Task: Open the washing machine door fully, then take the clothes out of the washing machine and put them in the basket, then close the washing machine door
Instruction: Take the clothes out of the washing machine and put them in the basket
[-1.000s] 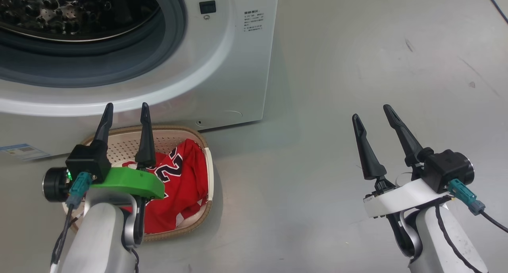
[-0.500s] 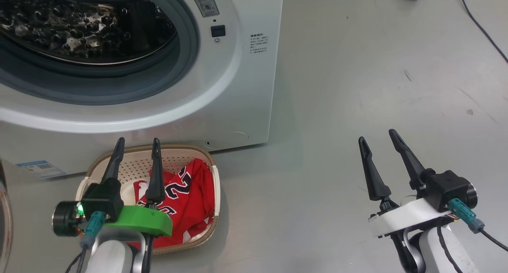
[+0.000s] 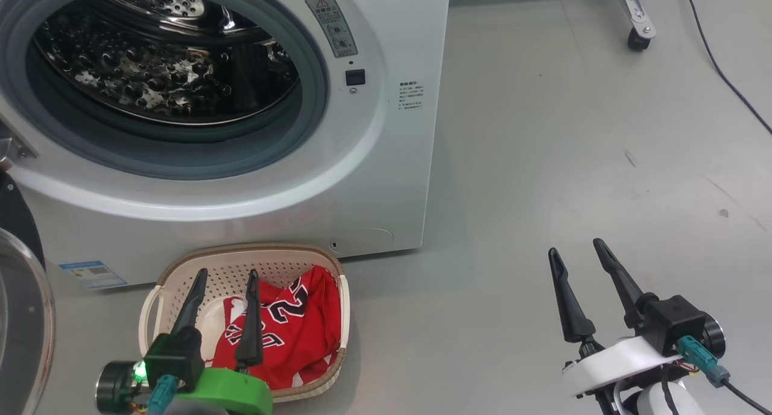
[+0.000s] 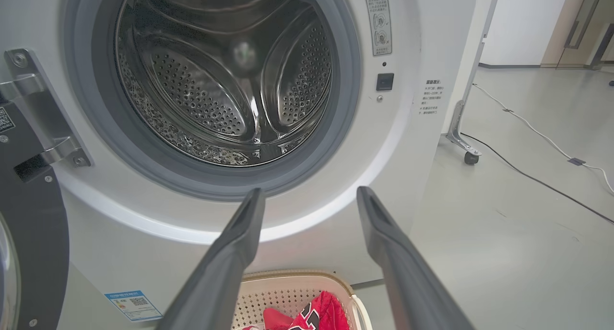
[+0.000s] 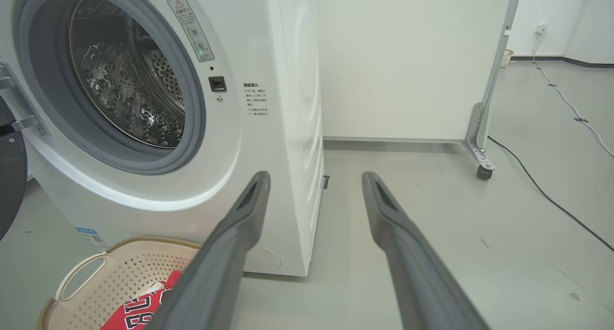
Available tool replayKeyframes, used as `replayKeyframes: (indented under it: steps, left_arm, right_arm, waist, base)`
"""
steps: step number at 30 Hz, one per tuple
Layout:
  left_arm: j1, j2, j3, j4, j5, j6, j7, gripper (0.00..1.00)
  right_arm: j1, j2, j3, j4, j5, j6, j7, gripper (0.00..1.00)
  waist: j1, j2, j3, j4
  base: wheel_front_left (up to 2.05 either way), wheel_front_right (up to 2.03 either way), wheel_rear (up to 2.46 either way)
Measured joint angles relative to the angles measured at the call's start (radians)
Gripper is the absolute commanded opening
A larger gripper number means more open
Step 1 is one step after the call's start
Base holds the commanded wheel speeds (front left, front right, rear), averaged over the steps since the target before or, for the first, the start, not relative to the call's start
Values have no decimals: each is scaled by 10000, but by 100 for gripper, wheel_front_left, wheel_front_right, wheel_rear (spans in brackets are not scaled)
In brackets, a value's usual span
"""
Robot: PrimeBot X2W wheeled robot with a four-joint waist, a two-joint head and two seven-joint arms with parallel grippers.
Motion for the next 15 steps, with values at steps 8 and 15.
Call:
replayKeyframes:
  steps: [8, 15]
  left_arm:
    - [463, 33, -174, -215, 65, 46, 2, 100]
    - [763, 63, -132, -349, 65, 79, 2, 100]
  right_arm:
    - [275, 21, 33, -6, -31, -73, 0, 100]
    - [361, 73, 192, -4, -100, -69, 0, 100]
  waist:
    - [0, 0, -278, 317]
    - [0, 1, -448, 396]
  base:
    - [0, 0, 0]
    - [0, 0, 0]
